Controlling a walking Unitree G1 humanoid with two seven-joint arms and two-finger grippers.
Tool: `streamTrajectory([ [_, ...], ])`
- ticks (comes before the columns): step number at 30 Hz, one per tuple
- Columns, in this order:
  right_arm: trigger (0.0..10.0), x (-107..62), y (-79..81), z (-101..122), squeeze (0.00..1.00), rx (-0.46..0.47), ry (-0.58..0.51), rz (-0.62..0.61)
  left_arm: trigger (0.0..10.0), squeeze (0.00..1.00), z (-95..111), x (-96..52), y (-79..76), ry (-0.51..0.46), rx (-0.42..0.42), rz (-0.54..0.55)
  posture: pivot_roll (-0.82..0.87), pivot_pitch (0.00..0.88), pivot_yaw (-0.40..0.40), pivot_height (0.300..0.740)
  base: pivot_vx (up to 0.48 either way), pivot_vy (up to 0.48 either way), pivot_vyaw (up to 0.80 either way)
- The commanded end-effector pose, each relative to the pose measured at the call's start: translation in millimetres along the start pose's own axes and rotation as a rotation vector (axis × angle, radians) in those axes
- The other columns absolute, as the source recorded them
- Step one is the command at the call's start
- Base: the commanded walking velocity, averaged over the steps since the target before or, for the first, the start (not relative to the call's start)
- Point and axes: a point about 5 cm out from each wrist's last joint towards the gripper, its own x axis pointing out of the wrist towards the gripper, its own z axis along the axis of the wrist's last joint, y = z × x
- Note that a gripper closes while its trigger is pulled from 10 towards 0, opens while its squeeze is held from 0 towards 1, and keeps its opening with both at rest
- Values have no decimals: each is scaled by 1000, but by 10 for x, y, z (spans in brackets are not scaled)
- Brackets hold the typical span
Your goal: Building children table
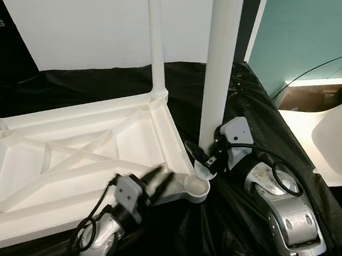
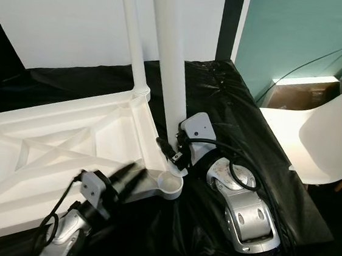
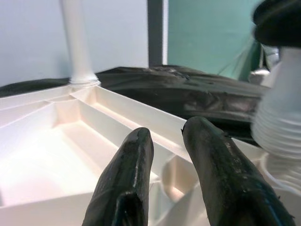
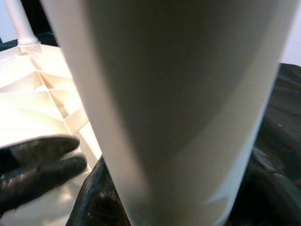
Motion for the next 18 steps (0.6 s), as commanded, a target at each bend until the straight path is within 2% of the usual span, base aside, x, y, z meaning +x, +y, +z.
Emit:
streamTrajectory([
  [1,10000,8,28,-5,0,15,13,27,10000,0,-20,-41,35,11,-21,54,-114,0,57,740,0,0,0],
  [6,10000,3,11,14,0,25,15,32,10000,0,-1,-33,43,-2,-17,81,-108,0,51,740,0,0,0],
  [18,10000,68,145,-87,0,66,38,126,10000,0,21,-35,30,6,1,183,-66,13,38,740,0,0,0],
])
